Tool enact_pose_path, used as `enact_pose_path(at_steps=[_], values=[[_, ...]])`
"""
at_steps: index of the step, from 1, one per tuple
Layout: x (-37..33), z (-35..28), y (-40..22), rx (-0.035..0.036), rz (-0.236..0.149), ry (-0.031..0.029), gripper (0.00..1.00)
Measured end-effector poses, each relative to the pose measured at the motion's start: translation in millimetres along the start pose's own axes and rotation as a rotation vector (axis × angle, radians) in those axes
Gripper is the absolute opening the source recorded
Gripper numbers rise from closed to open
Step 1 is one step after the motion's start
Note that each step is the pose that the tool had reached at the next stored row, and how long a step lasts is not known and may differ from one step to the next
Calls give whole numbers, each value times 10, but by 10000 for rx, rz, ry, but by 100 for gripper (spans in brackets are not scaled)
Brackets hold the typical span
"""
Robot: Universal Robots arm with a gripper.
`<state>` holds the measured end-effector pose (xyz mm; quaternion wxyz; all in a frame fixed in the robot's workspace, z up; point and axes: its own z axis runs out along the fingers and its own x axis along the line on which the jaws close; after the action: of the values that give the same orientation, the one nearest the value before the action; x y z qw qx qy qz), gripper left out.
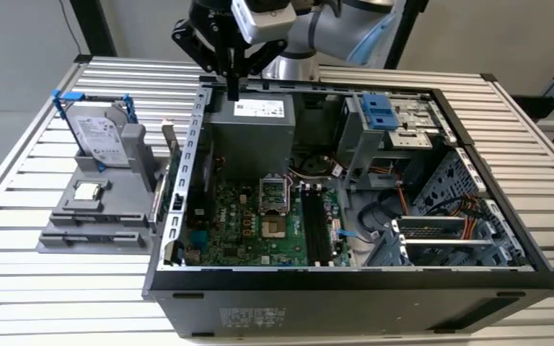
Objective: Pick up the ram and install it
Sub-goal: 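Reach for the ram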
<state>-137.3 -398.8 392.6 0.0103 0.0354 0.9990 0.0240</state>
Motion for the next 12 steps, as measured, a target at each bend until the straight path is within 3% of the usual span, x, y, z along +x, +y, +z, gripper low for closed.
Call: enact_pose_path(at_steps=[12], values=[[357, -8, -25, 0, 0, 0, 0]])
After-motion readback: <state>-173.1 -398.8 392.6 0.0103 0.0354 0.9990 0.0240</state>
